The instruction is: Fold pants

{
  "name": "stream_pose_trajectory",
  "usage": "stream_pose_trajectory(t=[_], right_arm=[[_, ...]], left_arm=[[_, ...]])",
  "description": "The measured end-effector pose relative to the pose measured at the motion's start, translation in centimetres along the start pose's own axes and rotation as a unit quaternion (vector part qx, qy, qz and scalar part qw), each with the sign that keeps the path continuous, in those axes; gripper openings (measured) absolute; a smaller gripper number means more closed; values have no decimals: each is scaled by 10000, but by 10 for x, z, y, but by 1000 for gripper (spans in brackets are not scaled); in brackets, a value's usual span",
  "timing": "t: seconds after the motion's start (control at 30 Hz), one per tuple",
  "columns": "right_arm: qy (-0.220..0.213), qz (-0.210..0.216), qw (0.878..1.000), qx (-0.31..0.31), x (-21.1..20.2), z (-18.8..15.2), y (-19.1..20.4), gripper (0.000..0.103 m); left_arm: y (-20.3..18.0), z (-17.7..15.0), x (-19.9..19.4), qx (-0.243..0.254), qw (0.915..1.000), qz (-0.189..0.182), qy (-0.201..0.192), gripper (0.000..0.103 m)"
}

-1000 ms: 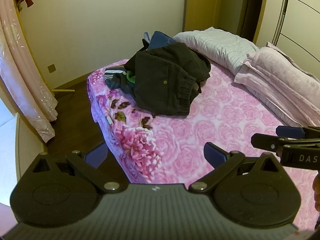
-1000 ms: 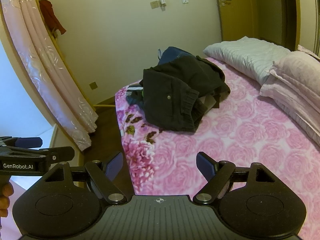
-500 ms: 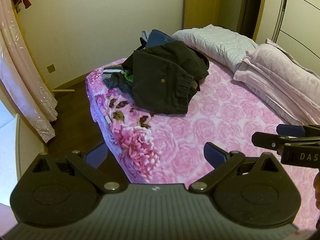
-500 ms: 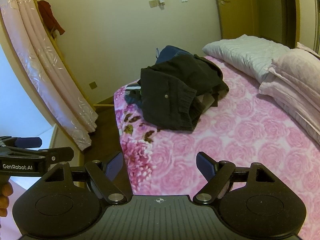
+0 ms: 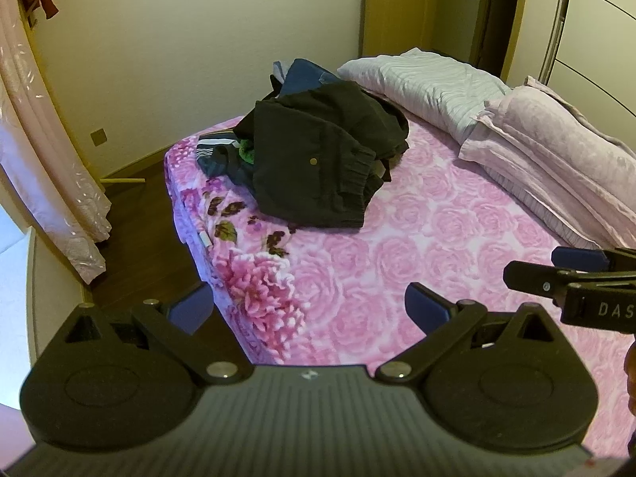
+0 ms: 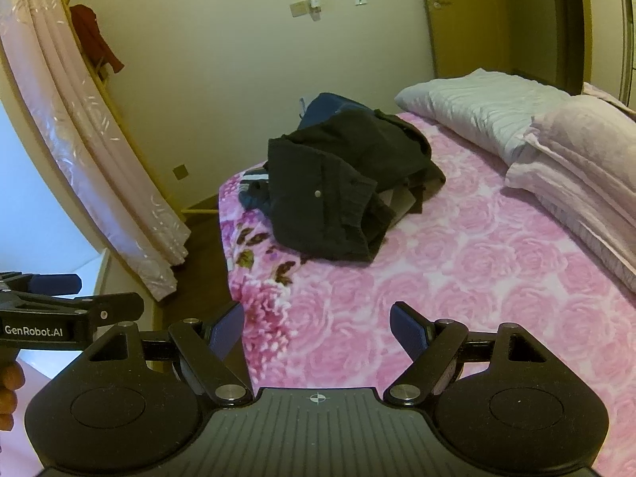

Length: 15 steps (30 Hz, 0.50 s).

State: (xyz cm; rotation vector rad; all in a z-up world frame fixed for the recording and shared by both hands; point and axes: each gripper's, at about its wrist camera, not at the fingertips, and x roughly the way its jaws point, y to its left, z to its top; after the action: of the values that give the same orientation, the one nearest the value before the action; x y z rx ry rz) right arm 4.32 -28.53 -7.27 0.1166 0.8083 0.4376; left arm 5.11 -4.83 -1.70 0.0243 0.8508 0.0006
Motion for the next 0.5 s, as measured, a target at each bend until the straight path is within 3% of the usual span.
stream_pose_trajectory(t=[0.5], right_arm=[[9,-12,10000,99,1,4,-9,78]], left_arm=[[-12,6,5,54,10000,14,33,101]])
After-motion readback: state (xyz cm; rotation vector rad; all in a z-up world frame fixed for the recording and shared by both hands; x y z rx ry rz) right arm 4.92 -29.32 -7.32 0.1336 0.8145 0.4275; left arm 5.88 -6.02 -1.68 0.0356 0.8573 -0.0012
